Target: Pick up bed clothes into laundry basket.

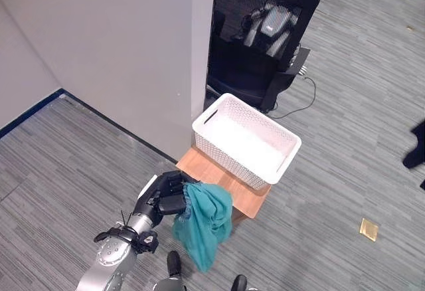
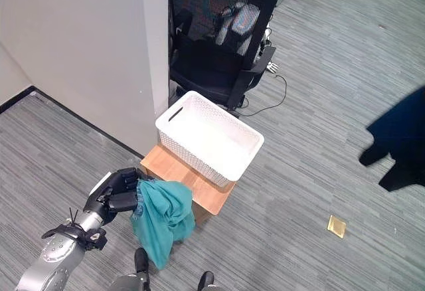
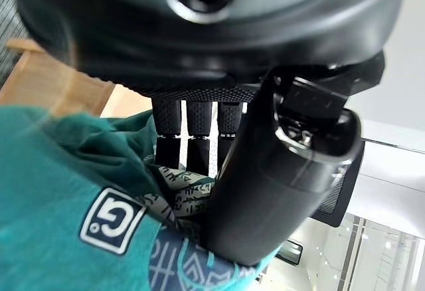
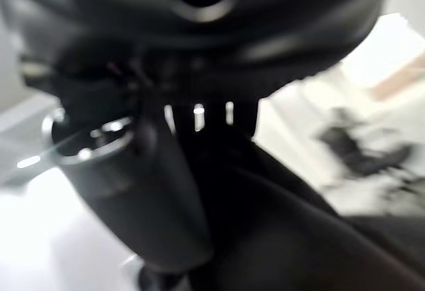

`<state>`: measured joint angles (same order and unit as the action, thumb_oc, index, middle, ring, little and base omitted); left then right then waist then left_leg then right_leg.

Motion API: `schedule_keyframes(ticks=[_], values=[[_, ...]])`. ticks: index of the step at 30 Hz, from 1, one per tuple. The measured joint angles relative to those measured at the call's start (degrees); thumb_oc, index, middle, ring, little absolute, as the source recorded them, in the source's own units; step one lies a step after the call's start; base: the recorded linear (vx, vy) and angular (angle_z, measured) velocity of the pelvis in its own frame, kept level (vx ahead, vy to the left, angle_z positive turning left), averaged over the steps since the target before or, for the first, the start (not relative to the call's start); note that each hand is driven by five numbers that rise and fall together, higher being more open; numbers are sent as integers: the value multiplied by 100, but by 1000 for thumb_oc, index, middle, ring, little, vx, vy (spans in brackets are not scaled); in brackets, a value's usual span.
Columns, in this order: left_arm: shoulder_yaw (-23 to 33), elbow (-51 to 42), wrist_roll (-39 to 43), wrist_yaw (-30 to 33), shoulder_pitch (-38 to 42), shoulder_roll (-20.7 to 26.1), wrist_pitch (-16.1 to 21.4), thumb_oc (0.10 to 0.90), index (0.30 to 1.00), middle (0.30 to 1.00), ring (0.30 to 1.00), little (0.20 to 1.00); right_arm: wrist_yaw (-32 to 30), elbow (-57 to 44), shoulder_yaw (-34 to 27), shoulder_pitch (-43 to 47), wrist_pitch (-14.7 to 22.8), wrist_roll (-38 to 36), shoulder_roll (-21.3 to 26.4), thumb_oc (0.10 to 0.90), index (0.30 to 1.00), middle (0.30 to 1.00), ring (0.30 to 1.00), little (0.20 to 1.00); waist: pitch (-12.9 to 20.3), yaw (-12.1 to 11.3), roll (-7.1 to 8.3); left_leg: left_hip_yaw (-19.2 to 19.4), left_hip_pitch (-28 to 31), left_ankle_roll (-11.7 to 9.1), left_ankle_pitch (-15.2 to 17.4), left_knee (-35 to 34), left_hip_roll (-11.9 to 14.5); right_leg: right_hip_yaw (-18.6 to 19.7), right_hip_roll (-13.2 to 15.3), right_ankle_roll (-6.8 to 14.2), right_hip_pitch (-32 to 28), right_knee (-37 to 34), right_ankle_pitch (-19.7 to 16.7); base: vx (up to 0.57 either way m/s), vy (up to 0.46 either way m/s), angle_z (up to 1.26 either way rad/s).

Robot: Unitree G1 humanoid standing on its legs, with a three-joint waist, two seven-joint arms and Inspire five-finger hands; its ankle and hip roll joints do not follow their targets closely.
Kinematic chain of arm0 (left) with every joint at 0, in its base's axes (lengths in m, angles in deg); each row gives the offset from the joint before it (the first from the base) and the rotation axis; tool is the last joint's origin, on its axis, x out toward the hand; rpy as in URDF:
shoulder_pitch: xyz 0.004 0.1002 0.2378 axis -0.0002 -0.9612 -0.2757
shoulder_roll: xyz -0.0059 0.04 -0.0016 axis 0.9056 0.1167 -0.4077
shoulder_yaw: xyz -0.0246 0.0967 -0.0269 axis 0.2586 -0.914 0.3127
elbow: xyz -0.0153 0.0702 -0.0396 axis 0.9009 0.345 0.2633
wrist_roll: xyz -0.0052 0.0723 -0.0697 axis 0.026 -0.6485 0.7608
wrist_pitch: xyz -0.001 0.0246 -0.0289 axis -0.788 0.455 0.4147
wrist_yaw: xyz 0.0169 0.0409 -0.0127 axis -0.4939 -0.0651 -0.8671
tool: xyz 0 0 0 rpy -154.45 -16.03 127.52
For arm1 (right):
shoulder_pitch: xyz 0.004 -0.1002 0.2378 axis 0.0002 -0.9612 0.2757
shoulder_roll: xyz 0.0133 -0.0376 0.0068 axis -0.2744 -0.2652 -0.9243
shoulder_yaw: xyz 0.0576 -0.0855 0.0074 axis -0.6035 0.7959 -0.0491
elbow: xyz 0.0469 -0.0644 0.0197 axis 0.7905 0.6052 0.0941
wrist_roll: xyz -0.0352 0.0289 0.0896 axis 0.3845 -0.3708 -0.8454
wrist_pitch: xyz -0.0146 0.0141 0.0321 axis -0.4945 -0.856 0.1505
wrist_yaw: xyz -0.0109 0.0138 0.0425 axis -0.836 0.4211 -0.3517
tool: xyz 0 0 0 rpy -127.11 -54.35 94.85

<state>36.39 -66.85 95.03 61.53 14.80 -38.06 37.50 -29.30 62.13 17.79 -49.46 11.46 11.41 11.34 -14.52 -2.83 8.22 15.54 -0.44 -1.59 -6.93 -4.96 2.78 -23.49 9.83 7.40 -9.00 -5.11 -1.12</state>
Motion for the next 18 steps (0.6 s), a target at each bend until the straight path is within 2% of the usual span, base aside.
schedule_keyframes(ticks=[1,3,5,8,10,12,18], values=[[-142,3,50,-13,149,58,-1,400,300,300,300,300,6,35,635,762,143,2,134,400,300,300,300,300,5,-128,27,-5,-3,1,-1,0,4,-9,-4,0,1,0,-1,3,22,4],[-147,4,81,-12,243,61,-1,400,300,300,300,300,15,161,1575,1820,184,1,136,400,300,300,300,300,2,-151,51,-33,-4,1,-1,0,-4,-47,-4,0,-19,0,-1,1,23,6],[-206,6,132,-13,385,173,-2,400,300,300,300,300,118,478,2879,3020,230,9,144,400,300,300,300,300,14,-207,80,-39,-6,1,-1,1,-3,-106,-4,1,-25,0,-1,-1,14,7],[-239,6,235,-13,492,226,3,400,300,300,300,300,281,676,4247,4122,309,135,152,400,300,300,300,300,12,-358,126,-67,-27,3,-2,1,-23,-153,5,1,-37,-1,-1,0,6,10],[-247,11,234,-12,487,225,2,400,300,300,300,300,401,728,4840,4589,342,196,132,400,300,300,300,300,10,-424,134,-86,-36,6,0,1,-42,-179,18,1,-39,-1,-1,9,4,8],[-247,13,236,-8,479,225,2,400,300,300,300,300,472,772,5101,4839,335,259,13,400,300,300,300,300,10,-426,135,-186,-46,10,-1,1,-61,-292,20,1,-71,-1,-1,13,9,17],[-255,20,238,-4,452,228,7,400,300,300,300,300,610,888,5214,4838,329,342,-399,400,300,300,300,300,14,-476,146,-202,-63,15,-4,1,-67,-297,20,0,-65,-1,-1,-4,4,2]])
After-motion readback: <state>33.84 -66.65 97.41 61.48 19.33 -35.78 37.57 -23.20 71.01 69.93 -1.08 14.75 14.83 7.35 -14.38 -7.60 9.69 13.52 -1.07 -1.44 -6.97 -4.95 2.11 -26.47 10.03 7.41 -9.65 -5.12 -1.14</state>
